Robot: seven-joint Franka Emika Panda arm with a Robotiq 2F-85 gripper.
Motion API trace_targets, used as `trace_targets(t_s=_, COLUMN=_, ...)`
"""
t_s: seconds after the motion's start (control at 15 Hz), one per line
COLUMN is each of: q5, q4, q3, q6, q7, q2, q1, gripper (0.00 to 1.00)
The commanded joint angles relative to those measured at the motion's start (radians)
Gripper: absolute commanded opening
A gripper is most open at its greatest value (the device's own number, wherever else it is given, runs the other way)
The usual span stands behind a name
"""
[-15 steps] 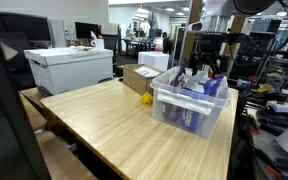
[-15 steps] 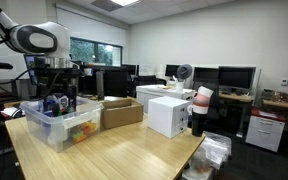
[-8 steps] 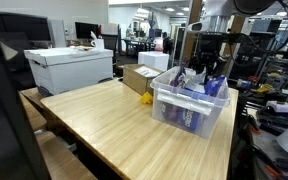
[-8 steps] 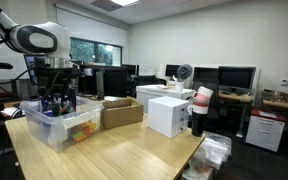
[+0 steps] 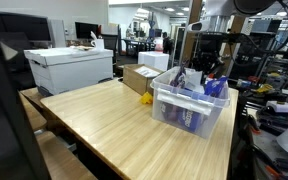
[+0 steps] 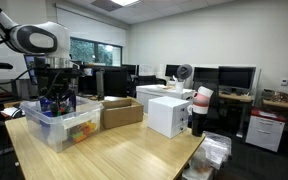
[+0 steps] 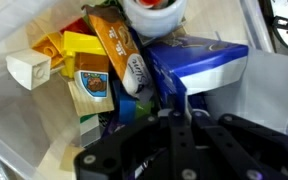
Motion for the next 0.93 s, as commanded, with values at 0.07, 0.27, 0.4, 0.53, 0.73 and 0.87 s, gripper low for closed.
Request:
trace_targets(t_s=0.07, q5=0.002, q4=-0.008, q3=0.008, q6=0.003, q7=0.032, q2=0.0, q1=-0.002, gripper=0.0)
trace_targets(t_s=0.27, q5=0.004, q4=0.012, q3=0.013, q6=-0.006, q7=0.034, q2=-0.004, q1=0.003, gripper=0.0)
trace_targets(t_s=0.4, q5=0.0, q4=0.027, q3=0.019, q6=-0.011, q7=0.047, q2=-0.004, q1=0.003, gripper=0.0)
trace_targets(t_s=0.53, q5=-0.008, q4=0.045, q3=0.028, q6=-0.03, q7=0.068, q2=-0.002, q1=0.001, gripper=0.0)
trace_targets(t_s=0.73, q5=-0.013, q4=0.074, q3=0.039, q6=-0.071, q7=0.114, q2=0.0, q1=-0.001, gripper=0.0)
trace_targets(t_s=0.87, q5=-0.034, q4=0.117, q3=0.056, q6=-0.14, q7=0.19, q2=0.005, q1=-0.005, gripper=0.0)
